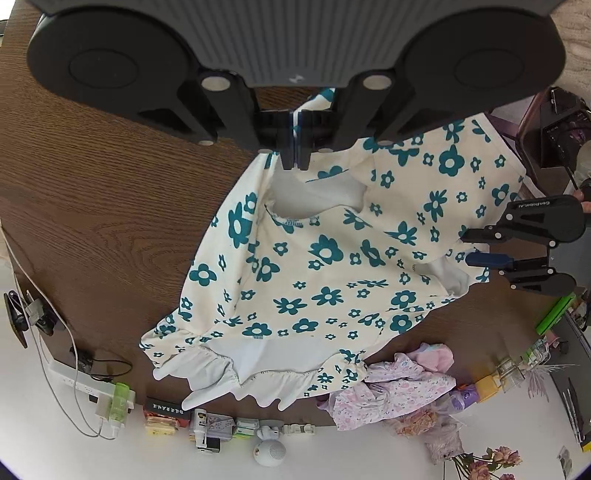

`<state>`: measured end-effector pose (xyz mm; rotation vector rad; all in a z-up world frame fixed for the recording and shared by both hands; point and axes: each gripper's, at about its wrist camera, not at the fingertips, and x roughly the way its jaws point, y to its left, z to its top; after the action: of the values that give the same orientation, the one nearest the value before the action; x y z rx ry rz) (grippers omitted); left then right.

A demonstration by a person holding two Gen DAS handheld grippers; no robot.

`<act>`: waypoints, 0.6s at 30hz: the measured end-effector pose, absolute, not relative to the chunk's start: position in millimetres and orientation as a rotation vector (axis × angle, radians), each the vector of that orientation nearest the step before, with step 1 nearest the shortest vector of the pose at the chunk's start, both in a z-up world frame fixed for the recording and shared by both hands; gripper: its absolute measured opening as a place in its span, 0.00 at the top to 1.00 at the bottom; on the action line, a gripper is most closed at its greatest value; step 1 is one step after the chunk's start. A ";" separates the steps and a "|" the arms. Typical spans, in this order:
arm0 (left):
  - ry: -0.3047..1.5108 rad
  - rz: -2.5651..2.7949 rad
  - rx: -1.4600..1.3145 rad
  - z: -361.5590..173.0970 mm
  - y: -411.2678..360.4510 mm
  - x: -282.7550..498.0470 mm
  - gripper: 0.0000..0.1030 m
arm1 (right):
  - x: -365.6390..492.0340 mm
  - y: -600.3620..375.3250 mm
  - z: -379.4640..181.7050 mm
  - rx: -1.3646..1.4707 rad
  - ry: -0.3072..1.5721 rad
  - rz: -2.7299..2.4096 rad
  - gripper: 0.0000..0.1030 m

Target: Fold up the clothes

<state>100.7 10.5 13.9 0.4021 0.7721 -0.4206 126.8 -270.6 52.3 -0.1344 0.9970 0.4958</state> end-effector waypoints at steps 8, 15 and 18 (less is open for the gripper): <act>0.788 -0.425 0.358 20.7 18.2 102.8 0.71 | 117.7 -291.5 33.9 -0.069 0.991 0.455 0.97; 0.654 -0.395 0.326 54.3 22.7 110.2 0.61 | 121.0 -269.6 57.3 -0.101 0.846 0.493 0.82; 0.630 -0.356 0.355 54.6 18.3 128.1 0.60 | 136.8 -260.1 50.0 -0.124 0.825 0.467 0.82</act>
<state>128.1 18.3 54.6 0.3554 0.6298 -0.3561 136.8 -260.1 50.0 -0.1240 0.8246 0.4673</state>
